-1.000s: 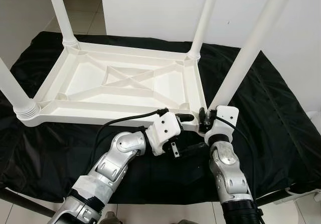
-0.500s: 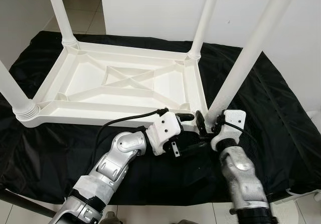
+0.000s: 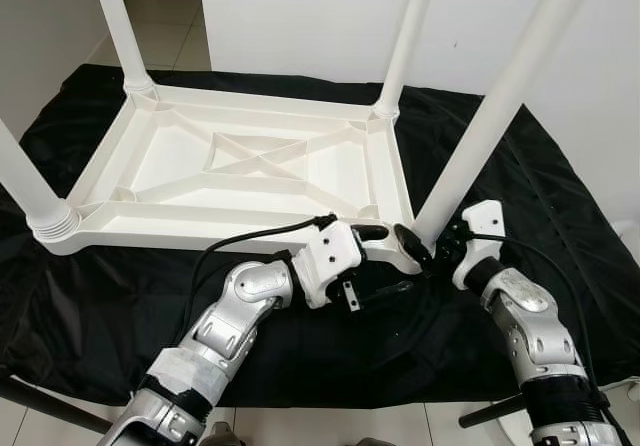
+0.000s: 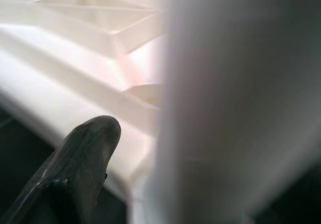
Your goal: Building children table
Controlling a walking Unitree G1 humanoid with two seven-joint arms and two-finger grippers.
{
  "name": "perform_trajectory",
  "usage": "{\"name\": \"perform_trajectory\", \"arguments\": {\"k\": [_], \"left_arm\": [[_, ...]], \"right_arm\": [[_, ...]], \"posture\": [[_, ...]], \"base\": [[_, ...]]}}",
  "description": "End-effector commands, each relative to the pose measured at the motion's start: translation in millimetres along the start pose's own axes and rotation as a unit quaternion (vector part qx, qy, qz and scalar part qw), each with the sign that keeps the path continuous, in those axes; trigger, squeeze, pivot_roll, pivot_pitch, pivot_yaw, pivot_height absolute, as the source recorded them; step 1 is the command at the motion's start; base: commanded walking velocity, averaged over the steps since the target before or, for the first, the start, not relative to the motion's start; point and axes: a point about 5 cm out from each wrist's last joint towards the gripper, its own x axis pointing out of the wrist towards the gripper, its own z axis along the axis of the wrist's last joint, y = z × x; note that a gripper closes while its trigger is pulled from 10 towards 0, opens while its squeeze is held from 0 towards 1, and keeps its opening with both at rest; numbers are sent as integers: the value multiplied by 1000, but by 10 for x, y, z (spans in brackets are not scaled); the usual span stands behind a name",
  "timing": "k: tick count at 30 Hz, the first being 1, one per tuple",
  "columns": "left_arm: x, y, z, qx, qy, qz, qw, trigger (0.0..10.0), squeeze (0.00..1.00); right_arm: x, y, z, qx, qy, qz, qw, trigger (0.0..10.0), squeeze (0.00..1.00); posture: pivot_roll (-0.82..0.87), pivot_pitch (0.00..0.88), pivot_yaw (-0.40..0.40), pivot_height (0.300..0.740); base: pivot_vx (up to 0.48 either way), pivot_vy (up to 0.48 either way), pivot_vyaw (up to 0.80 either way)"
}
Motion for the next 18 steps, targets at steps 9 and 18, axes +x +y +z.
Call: {"name": "perform_trajectory", "arguments": {"k": [9, 18], "left_arm": [[15, 14, 21, 7, -3, -7, 1000, 10000, 0], [1, 23, 25, 8, -2, -5, 1000, 10000, 0]], "right_arm": [[148, 64, -56, -17, 31, 82, 996, 4824, 0], [81, 19, -108, -19, 34, 66, 997, 0, 0]], "posture": [[58, 0, -63, 740], [63, 0, -63, 740]], "base": [[0, 0, 0], [0, 0, 0]]}}
